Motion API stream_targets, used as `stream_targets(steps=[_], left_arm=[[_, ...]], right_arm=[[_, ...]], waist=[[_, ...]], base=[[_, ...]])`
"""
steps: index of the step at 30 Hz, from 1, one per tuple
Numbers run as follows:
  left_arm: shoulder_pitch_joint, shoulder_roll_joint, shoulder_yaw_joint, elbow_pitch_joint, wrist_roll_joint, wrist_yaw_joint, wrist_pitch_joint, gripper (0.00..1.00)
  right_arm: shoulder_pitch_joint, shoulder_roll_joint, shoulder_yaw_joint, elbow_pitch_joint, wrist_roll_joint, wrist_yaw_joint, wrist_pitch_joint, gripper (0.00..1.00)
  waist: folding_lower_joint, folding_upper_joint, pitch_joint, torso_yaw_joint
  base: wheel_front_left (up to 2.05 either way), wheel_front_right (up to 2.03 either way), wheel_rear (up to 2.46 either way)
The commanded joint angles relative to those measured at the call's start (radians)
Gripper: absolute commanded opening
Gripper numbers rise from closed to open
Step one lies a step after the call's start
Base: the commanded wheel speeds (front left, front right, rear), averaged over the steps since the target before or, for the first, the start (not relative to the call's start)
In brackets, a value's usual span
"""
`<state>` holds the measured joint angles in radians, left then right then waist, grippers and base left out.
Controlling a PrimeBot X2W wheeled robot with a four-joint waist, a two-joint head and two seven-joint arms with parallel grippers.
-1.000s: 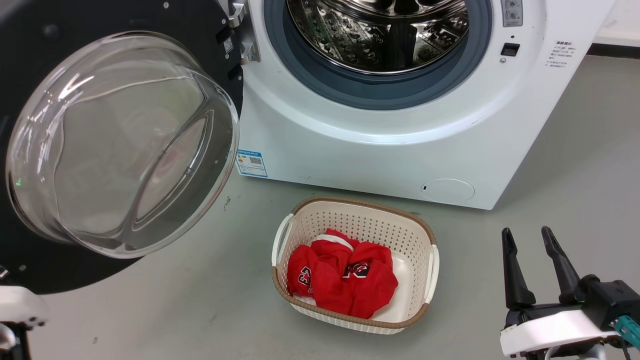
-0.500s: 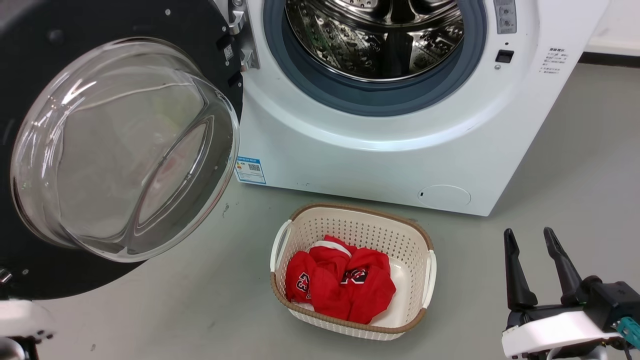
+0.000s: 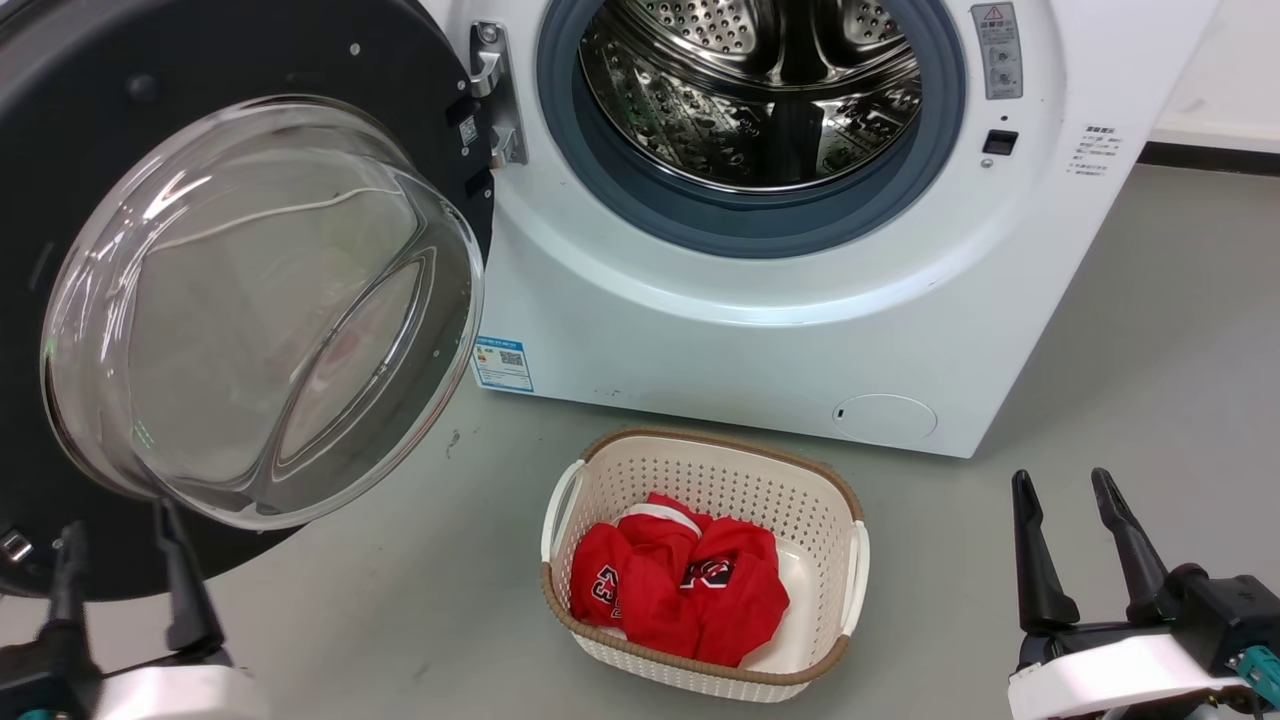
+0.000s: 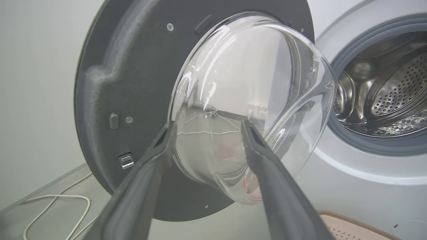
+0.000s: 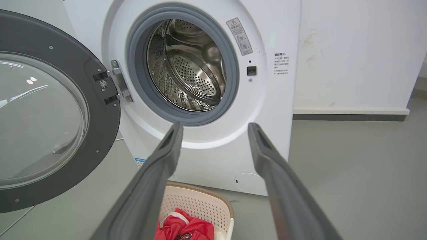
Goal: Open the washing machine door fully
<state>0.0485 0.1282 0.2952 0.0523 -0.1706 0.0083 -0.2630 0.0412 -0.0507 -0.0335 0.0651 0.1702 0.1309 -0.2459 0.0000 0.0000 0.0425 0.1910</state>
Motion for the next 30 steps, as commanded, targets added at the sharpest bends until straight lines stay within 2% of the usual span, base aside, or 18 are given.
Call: stream_targets(steps=[1, 9, 18, 30], left_arm=[[0.021, -0.018, -0.027, -0.032, 0.024, -0.004, -0.002, 1.0], [0.012, -0.041, -0.129, -0.058, 0.072, -0.035, -0.002, 1.0], [-0.064, -0.045, -0.21, 0.017, 0.086, -0.07, -0.002, 1.0], [-0.057, -0.061, -0.238, 0.048, 0.077, -0.067, -0.002, 1.0]], right_arm=[[0.008, 0.001, 0.001, -0.006, -0.005, 0.0, 0.003, 1.0], [0.008, 0.001, 0.001, -0.019, -0.04, 0.0, 0.016, 1.0], [-0.007, 0.001, 0.011, -0.043, -0.085, 0.0, 0.034, 1.0], [-0.007, 0.001, 0.037, -0.031, -0.093, 0.0, 0.054, 1.0]], waist=[[0.0, 0.0, -0.005, -0.011], [0.0, 0.0, -0.016, -0.057], [0.0, 0.0, -0.024, -0.137], [0.0, 0.0, -0.024, -0.194]], base=[[0.0, 0.0, 0.0], [0.0, 0.0, 0.0], [0.0, 0.0, 0.0], [0.0, 0.0, 0.0]])
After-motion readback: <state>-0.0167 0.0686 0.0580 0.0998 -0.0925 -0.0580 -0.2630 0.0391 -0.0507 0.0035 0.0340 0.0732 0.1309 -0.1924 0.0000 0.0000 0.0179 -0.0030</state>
